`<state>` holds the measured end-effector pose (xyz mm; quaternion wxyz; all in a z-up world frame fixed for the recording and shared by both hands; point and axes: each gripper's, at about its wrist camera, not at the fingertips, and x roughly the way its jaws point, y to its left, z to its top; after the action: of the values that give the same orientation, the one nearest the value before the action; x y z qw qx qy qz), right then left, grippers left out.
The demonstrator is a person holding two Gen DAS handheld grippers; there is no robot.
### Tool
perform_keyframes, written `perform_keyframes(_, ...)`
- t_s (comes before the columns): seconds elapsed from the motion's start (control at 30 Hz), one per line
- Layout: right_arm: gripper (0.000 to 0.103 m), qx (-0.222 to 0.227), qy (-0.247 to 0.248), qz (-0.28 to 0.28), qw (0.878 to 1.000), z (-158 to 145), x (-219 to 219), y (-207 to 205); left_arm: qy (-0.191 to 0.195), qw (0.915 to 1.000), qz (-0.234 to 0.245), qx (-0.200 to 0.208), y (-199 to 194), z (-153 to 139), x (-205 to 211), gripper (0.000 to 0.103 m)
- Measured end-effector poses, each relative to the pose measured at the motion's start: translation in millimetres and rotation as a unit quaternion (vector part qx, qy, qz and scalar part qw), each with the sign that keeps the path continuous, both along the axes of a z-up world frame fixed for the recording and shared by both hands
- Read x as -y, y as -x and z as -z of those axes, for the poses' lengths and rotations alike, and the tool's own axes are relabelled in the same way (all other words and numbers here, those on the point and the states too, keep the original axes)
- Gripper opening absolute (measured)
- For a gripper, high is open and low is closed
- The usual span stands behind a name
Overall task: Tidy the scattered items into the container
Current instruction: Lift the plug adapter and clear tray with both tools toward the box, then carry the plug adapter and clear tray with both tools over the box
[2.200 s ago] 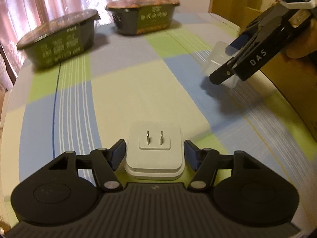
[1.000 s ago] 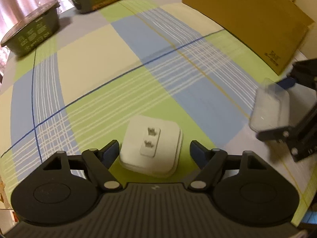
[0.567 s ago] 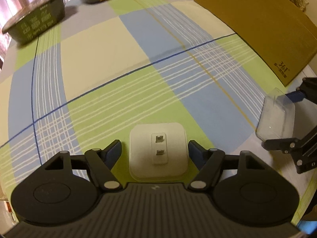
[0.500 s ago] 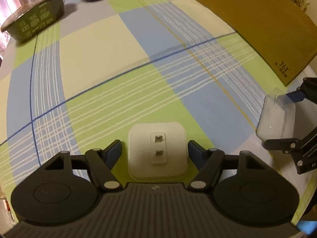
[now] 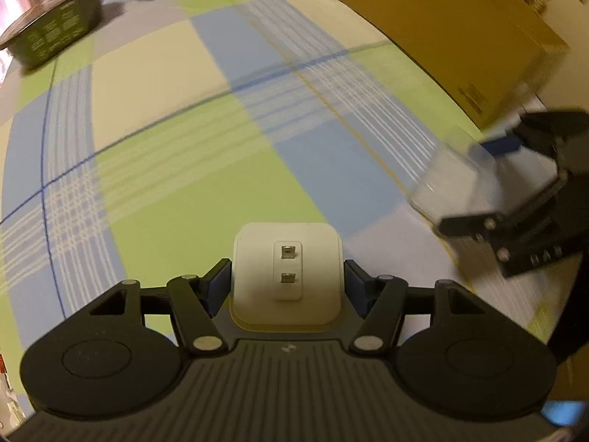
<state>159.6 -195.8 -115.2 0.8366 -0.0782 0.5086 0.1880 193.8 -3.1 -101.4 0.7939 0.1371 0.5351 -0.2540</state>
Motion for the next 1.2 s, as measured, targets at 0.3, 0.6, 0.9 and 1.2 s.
perform_keyframes(0.3, 0.093, 0.004, 0.004, -0.002, 1.0, 1, 4, 3, -0.001, 1.0, -0.002, 0.002, 22, 8, 10, 0.06)
perform_keyframes(0.6, 0.093, 0.001, 0.007, -0.021, 1.0, 5, -5, -12, 0.008, 0.9997, -0.021, 0.006, 22, 8, 8, 0.062)
perform_keyframes(0.9, 0.092, -0.006, 0.011, -0.028, 1.0, 7, -9, -19, 0.005, 0.9997, -0.022, 0.006, 18, 9, 12, 0.065)
perform_keyframes(1.2, 0.087, -0.001, 0.0, -0.006, 1.0, -7, -2, -3, -0.001, 0.9994, -0.035, -0.003, 24, 8, 11, 0.06)
